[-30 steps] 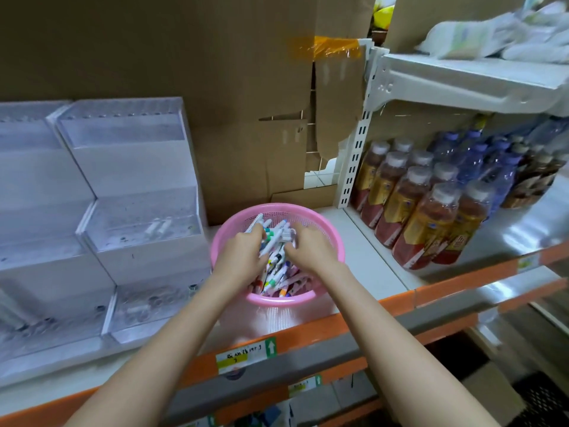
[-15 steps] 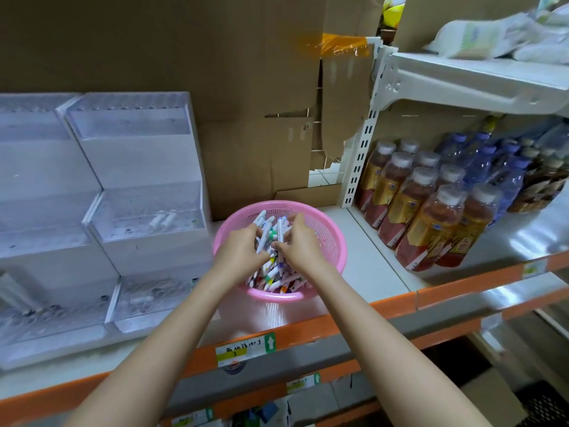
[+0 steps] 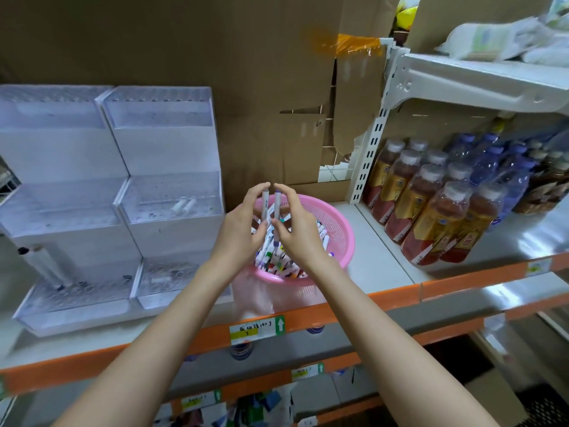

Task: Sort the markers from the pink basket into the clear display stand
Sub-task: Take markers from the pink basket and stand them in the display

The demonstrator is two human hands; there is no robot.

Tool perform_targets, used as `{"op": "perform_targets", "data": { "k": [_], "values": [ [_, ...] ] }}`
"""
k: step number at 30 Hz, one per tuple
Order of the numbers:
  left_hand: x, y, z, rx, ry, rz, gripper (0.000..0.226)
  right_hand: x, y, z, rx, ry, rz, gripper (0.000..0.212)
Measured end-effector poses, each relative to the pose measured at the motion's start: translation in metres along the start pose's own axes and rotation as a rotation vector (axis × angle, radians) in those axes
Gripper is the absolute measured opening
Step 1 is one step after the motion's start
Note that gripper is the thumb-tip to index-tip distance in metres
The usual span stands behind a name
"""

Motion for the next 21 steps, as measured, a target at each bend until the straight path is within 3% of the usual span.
{"op": "perform_targets", "data": {
  "k": [8, 21],
  "values": [
    [0.063, 0.027, 0.003, -0.055, 0.048, 0.22, 0.061, -0.017, -0.008, -0.054, 0.141, -0.091, 0.024, 0.063],
    [0.187, 0.098, -0.082, 0.1, -0.094, 0.399, 0.041, -0.126, -0.025, -0.134, 0.225, -0.133, -0.131, 0.057]
  ]
}}
Point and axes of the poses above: each hand's wrist, its own y-axis away from the middle knuckle, its own x-axis out of the back of the hand, z = x × y, the point moved 5 cm from there along -y, towards the middle knuckle, and after that the axes turned 9 degrees about -z, right-handed, at the moved point
